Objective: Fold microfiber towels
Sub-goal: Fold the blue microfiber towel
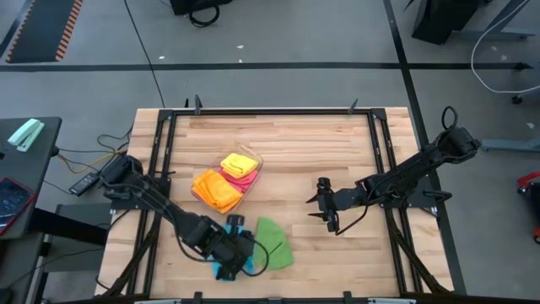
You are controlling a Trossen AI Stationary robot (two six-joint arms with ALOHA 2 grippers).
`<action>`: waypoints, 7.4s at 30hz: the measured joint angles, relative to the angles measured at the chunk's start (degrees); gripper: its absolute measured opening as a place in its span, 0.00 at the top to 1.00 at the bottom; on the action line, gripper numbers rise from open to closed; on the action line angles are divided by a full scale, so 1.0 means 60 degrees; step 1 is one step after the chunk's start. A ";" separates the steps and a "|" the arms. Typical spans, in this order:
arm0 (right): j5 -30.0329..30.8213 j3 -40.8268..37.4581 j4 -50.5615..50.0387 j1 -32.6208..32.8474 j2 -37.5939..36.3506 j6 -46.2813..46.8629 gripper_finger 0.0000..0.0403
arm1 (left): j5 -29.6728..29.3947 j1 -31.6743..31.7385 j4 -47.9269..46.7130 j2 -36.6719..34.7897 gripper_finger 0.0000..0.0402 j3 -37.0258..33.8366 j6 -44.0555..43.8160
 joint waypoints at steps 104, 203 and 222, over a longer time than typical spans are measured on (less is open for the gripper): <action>0.3425 0.0339 0.0583 -0.0742 -0.0505 -0.2393 0.99 | 0.0588 0.5481 0.1820 0.0908 0.92 0.2404 0.5853; 1.1117 1.6174 -1.5094 -0.3605 0.2200 -0.5244 1.00 | -0.3756 0.3515 0.0155 0.1539 0.73 0.2414 0.4384; -0.0551 1.0230 -1.4752 -0.1189 0.2222 -0.0954 0.94 | -0.2848 0.2739 -0.1193 0.1455 0.80 0.2407 0.3156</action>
